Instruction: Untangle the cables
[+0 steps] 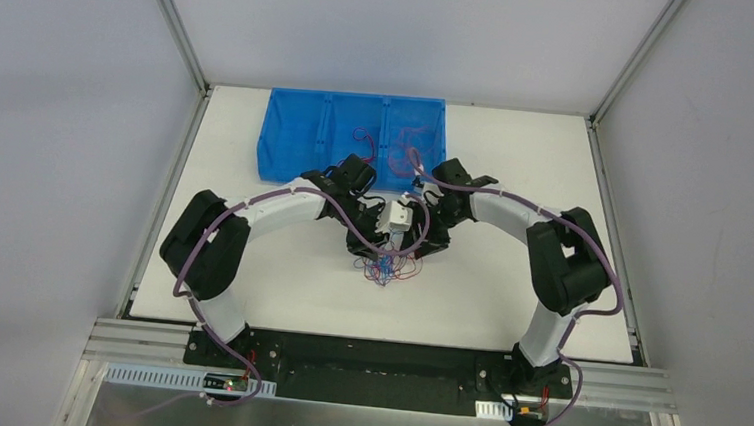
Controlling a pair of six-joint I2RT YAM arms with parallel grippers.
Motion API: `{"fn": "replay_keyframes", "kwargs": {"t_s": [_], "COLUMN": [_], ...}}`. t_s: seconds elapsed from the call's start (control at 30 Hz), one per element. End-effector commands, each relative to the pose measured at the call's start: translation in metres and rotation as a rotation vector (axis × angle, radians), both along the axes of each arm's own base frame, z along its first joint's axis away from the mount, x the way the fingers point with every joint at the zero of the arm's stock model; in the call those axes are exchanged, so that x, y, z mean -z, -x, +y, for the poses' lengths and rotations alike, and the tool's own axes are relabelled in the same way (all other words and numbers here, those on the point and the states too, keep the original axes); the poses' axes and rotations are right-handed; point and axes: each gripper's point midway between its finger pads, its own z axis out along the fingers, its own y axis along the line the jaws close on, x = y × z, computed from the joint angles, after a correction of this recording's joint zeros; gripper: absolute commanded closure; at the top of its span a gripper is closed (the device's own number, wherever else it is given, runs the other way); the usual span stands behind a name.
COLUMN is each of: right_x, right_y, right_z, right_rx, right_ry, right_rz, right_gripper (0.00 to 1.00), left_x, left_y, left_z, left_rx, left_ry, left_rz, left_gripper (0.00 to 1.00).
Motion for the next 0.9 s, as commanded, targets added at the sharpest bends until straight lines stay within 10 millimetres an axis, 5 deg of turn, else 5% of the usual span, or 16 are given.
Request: {"fn": "replay_keyframes", "kwargs": {"t_s": [0.0, 0.3, 0.43, 0.77, 0.87], "right_x": [0.014, 0.047, 0.05, 0.056, 0.054], "right_y": [-0.005, -0.013, -0.009, 0.002, 0.003], "right_z": [0.004, -0.02, -0.032, -0.05, -0.049], "right_rx": [0.008, -0.024, -0.053, -0.096, -0.098], "right_ry": [0.085, 0.263, 0.307, 0.343, 0.324], "right_rz": [-0.021, -0.076, -0.082, -0.086, -0.082], "right_gripper": [0.49, 0.59, 0.71, 0.73, 0.78], "left_x": [-0.006, -0.047, -0.06, -0.207, -0.191], "left_y": [-0.004, 0.0, -0.005, 0.025, 0.029], "left_z": [-0.012, -0.028, -0.025, -0.019, -0.006], "left_rx": [0.084, 0.035, 0.0, -0.08, -0.089], "left_ry": [0.005, 0.047, 0.047, 0.32, 0.229], "left_rz": [-0.075, -0.109, -0.149, -0.217, -0.19], "left_gripper": [0.63, 1.0, 1.0, 1.0, 0.96]}}
